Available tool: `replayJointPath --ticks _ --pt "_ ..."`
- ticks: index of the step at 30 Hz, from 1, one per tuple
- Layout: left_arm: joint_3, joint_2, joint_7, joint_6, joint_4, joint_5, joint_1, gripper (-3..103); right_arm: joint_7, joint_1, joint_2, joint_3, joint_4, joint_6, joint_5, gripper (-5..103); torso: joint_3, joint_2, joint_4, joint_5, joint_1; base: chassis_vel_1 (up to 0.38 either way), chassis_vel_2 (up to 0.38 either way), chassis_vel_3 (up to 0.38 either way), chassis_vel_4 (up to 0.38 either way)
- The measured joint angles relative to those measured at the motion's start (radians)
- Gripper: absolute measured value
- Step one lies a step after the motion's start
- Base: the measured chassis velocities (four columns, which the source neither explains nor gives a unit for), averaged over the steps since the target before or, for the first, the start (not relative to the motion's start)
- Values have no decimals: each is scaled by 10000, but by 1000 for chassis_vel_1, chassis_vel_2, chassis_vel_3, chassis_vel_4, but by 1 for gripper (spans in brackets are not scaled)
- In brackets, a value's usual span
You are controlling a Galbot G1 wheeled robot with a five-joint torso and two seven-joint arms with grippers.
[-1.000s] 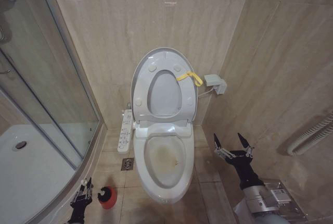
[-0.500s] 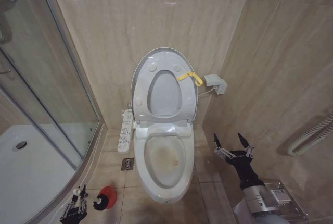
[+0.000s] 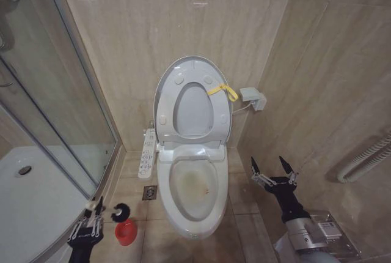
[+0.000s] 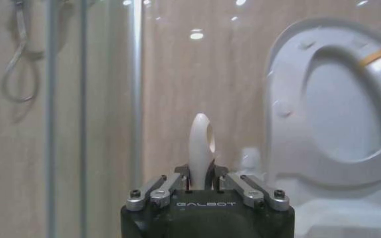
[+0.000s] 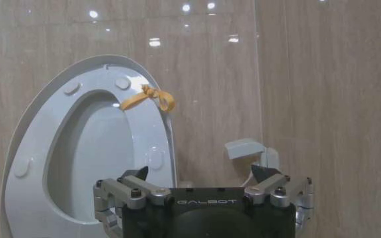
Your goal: Open the toilet lid, clean the toilet bowl with a toilet brush, close the toilet lid, and flush.
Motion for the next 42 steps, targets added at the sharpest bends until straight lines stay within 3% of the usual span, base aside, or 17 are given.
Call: replayJointPath --ticks 12,19,22,26,27,29,33,42 --pt "110 1305 920 1446 -2369 -521 3 22 0 0 0 0 0 0 0 100 0 0 0 -1 0 0 0 0 0" --pt "229 2098 1662 2301 -2852 -1333 -333 22 0 0 0 0 0 0 0 100 1 -1 -1 -2 0 0 0 0 0" --pt "233 2669 2053 2444 -2616 -1886 -648 22 0 0 0 0 0 0 0 100 0 0 0 0 0 0 0 0 0" --pt "298 4173 2882 2476 -1468 -3118 -1865 22 -1 0 0 0 0 0 0 100 1 -1 0 -6 0 0 0 0 0" --pt "298 4173 2882 2476 -1468 -3118 -1865 22 -1 0 0 0 0 0 0 100 1 -1 0 -6 0 0 0 0 0" --pt "454 4858 3269 2485 -867 -3607 -2683 22 0 0 0 0 0 0 0 100 2 -1 -1 -5 0 0 0 0 0" --pt "967 5616 3543 2479 25 -3971 -3897 22 1 0 1 0 0 0 0 100 2 -1 -3 -3 0 0 0 0 0" --pt "2979 5858 3755 2043 1483 -4678 -5664 22 0 0 0 0 0 0 0 100 2 -2 1 -2 0 0 0 0 0"
